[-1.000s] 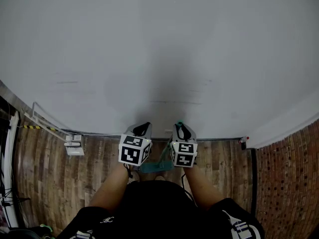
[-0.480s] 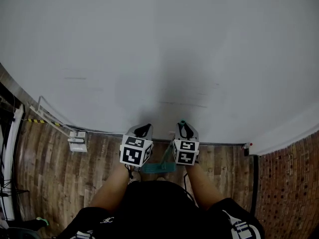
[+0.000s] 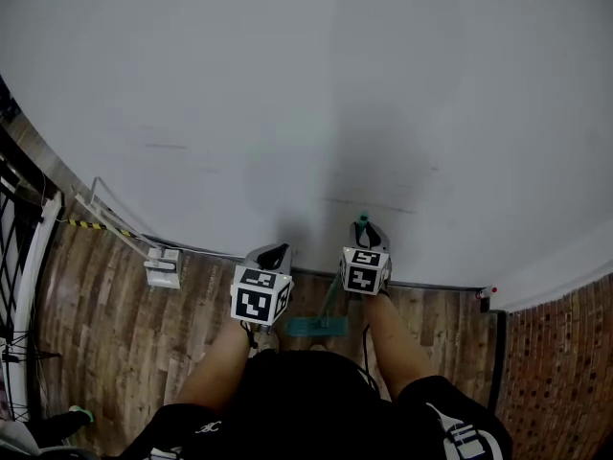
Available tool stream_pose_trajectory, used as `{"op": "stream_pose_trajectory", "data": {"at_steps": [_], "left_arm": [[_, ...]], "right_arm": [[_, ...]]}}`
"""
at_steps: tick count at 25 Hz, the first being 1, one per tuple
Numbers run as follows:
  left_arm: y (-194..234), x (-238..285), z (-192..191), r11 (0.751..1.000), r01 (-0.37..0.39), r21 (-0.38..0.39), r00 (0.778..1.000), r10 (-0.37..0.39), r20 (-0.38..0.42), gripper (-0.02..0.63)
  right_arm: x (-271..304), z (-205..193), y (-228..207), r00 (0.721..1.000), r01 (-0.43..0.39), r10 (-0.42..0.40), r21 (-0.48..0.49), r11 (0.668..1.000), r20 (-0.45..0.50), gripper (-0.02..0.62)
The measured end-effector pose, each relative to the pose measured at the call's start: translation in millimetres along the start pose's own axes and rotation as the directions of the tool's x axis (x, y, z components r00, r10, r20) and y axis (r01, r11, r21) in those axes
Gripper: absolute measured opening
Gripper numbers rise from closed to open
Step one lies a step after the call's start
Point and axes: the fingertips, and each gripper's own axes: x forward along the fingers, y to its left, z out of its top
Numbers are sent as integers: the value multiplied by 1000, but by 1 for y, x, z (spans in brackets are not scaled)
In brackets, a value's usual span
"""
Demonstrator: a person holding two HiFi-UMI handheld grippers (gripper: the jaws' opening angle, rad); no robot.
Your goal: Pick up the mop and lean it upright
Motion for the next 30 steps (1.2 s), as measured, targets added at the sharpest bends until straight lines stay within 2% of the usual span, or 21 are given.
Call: {"op": "stream_pose_trajectory", "data": {"at_steps": [6,11,23,27,28,29,30], "left_arm": [[1,-4,-5,1000,-17,-6,1000,17,4,-3],[6,-5,-7,999,-34,-20,999,34,3,-3],[14,-4,-4,997,-72,-39,997,72,13,-3],[10,1,-2,997,-70,-36,997,71,15,-3],[9,2,-2,997,-69,-34,997,70,16,-3],[8,3,-1,997,-68,-32,997,69,16,-3],[7,3,0,997,-68,-31,998,68,16,-3]], "right_arm": [[36,2,-10,998,9,-10,-26,1000,-59,117],[55,2,-20,996,20,-21,-13,1000,-90,117],[69,3,-30,996,28,-26,19,999,-88,118],[73,-8,-22,992,-26,31,35,999,-125,120],[73,-13,-18,988,-56,61,41,998,-144,177],[71,-15,-14,986,-76,83,53,996,-147,291],[68,-15,-12,987,-81,89,66,995,-132,298]]}}
